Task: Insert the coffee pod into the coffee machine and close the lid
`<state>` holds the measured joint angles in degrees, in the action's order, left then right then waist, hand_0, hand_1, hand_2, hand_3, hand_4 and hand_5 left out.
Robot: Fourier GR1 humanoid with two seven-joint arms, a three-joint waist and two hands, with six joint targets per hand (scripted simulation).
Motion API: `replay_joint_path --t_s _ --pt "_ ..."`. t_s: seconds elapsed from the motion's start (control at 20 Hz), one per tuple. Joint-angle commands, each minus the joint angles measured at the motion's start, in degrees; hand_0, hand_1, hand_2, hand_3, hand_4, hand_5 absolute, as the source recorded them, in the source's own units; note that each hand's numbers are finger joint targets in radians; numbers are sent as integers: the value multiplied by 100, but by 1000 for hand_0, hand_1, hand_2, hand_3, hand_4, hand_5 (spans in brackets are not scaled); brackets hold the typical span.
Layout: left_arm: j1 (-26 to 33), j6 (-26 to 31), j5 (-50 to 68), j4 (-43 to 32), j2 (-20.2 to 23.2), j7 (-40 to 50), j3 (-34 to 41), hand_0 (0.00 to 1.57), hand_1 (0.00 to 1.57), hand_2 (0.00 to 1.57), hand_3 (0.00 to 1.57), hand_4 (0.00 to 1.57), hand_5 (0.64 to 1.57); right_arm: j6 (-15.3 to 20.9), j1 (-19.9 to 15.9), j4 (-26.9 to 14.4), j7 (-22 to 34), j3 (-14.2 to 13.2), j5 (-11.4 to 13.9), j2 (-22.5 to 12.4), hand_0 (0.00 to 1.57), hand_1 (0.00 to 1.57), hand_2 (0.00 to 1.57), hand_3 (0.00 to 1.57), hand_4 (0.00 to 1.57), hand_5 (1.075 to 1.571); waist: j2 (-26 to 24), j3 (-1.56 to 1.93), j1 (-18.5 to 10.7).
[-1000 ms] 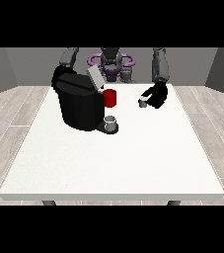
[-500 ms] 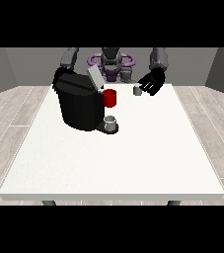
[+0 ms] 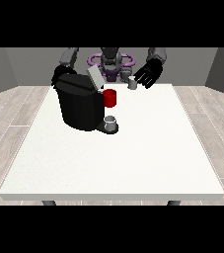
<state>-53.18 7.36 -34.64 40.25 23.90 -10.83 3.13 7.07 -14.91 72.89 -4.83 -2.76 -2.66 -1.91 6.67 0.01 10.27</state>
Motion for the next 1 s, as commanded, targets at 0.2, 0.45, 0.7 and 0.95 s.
replay_joint_path --t_s 0.2,0.45,0.7,0.95 --pt "-837 39 134 -191 279 389 455 1211 1211 1253 1199 507 1571 -51 -325 481 275 289 65 15 0 0 0 0 526 1571 301 -2 534" --pt "-981 -23 24 -149 222 267 381 1260 1260 1318 1258 490 1571 163 -369 472 124 276 183 104 0 0 0 0 506 1571 508 -1 528" --pt "-1067 -301 -154 -281 10 465 300 1262 1262 1313 1244 507 1571 600 -292 680 312 714 254 184 0 0 0 0 549 1571 552 -1 676" --pt "-1065 -89 -135 -273 191 294 345 1306 1306 1328 1245 487 1571 116 -315 619 164 100 42 -209 0 0 0 0 459 1571 623 0 630"
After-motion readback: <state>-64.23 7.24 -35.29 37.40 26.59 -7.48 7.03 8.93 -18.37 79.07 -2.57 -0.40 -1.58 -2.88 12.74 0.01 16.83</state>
